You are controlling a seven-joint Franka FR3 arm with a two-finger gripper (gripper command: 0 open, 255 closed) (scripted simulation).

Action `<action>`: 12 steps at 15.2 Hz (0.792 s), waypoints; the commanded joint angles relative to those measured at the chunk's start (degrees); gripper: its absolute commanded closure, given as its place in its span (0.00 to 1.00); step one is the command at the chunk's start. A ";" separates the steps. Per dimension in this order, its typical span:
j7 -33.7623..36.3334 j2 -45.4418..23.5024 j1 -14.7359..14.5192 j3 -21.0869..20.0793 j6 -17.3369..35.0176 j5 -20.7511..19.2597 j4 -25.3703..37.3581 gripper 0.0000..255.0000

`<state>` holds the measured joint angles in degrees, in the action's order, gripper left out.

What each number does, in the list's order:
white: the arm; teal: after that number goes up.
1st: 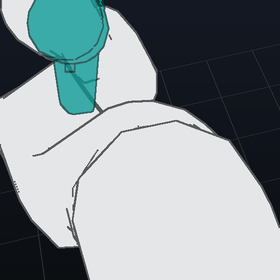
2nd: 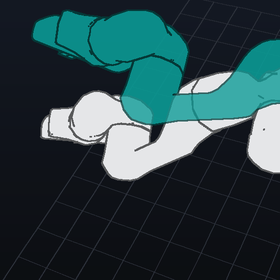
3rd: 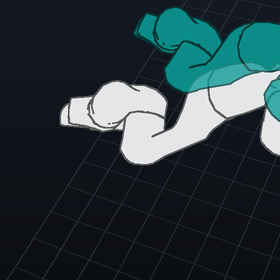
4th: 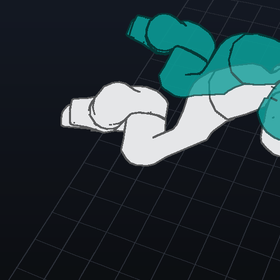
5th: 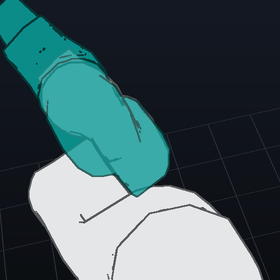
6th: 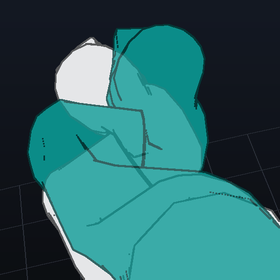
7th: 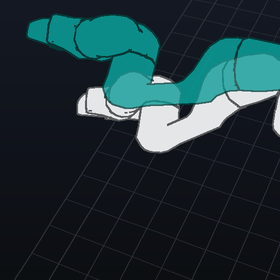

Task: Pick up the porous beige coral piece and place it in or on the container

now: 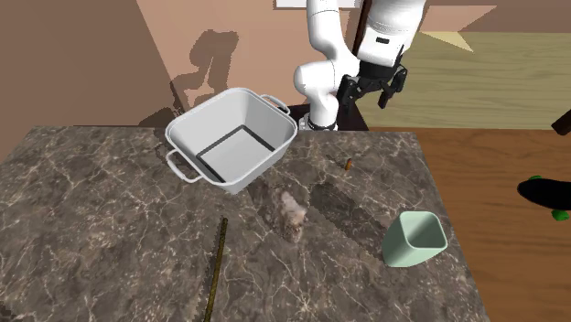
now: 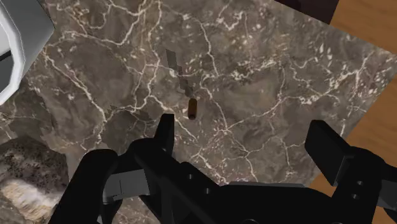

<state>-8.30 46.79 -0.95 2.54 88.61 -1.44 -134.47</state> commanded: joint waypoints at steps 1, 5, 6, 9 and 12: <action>0.00 0.00 0.00 0.00 0.00 0.00 0.00 0.00; -6.55 -4.56 0.37 3.31 4.68 -4.78 0.19 0.00; -8.12 -5.85 0.45 4.12 5.90 -5.89 0.42 0.00; -12.66 -10.05 0.63 6.50 9.63 -8.97 1.54 0.00; -17.01 -14.70 0.75 8.77 13.37 -11.61 3.32 0.00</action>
<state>-23.77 33.44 -0.26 10.58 100.65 -12.09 -131.56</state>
